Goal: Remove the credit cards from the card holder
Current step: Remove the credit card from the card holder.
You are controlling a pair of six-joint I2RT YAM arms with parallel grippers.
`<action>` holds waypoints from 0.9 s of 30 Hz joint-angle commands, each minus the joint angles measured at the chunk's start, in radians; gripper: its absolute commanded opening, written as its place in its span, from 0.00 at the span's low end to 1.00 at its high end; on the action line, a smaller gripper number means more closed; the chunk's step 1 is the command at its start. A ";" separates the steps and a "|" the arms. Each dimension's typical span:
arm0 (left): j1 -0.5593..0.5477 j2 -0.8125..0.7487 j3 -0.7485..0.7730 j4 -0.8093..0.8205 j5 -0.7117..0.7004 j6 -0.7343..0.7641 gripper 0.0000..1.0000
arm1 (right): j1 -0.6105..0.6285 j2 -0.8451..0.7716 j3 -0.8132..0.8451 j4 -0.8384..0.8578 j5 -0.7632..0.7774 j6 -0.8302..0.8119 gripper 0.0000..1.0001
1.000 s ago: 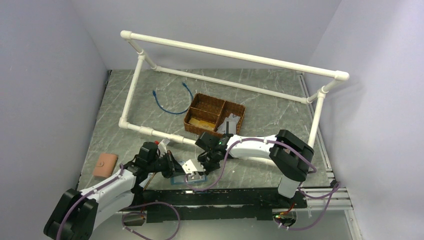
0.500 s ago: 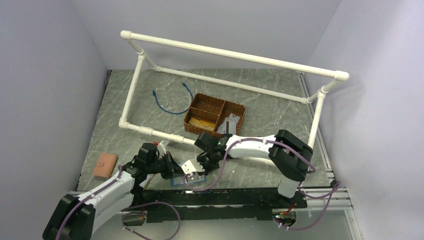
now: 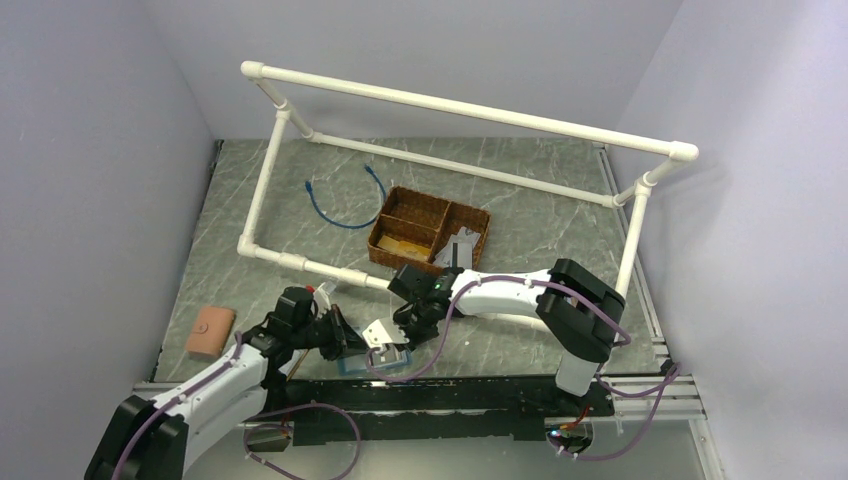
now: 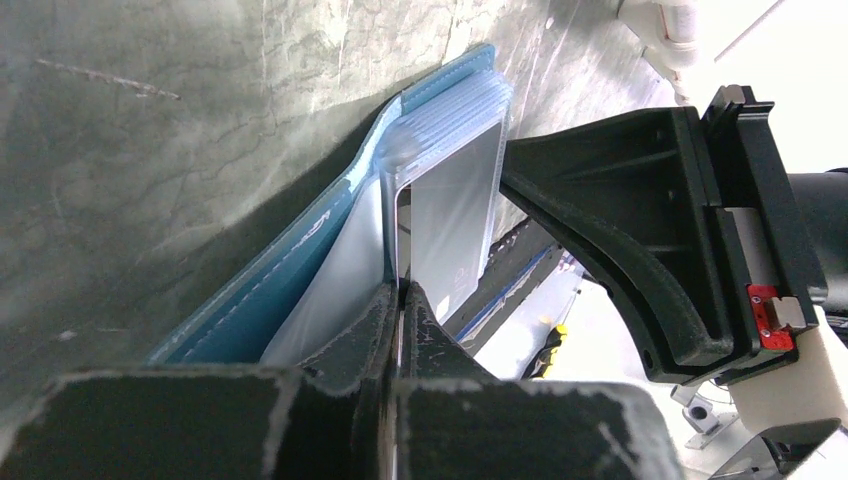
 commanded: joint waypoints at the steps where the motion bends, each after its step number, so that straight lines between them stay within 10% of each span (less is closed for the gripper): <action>1: 0.004 -0.032 0.008 -0.043 -0.026 0.012 0.05 | -0.005 0.106 -0.065 -0.102 0.153 -0.009 0.11; 23: 0.004 -0.163 0.009 -0.174 -0.068 -0.035 0.13 | -0.004 0.124 -0.055 -0.116 0.162 -0.002 0.10; 27: 0.004 -0.167 0.004 -0.146 -0.057 -0.035 0.00 | -0.005 0.121 -0.045 -0.120 0.147 0.008 0.11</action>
